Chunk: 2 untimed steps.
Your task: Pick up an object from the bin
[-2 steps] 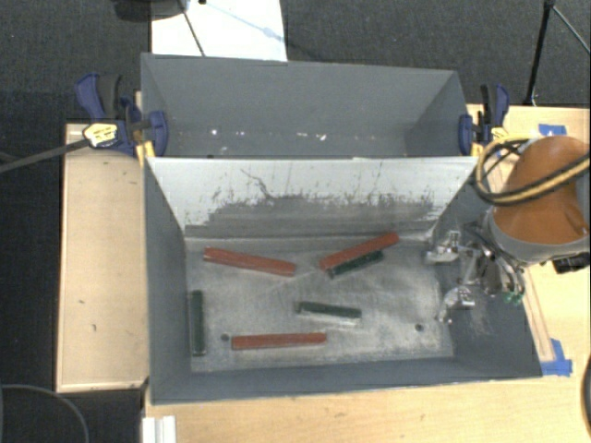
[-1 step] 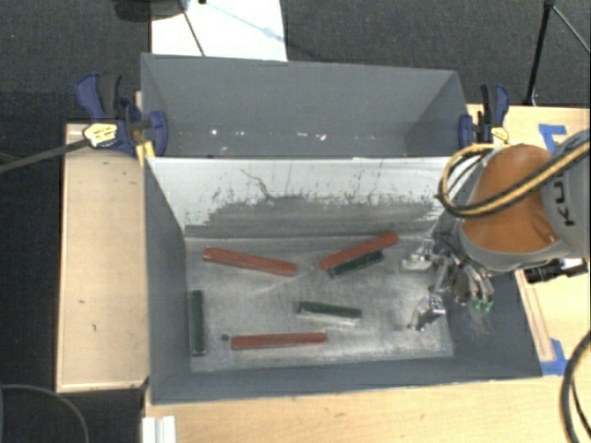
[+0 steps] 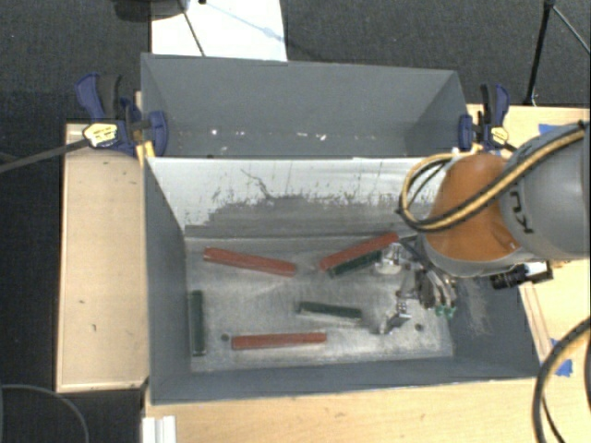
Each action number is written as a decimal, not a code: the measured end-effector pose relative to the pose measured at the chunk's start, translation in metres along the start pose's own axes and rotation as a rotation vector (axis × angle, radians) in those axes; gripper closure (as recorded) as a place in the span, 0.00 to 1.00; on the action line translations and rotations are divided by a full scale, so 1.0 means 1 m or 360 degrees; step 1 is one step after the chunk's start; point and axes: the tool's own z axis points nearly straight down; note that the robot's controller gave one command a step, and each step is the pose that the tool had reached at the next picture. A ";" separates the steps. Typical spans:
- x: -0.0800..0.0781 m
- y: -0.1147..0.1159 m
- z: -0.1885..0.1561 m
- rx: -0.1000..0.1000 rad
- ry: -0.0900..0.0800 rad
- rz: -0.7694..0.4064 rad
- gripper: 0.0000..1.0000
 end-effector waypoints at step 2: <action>0.048 0.070 -0.003 -0.0003 -0.0002 0.0172 1.00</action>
Offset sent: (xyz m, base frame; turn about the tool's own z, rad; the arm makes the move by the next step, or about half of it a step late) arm -0.0391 0.0753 0.0015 0.1117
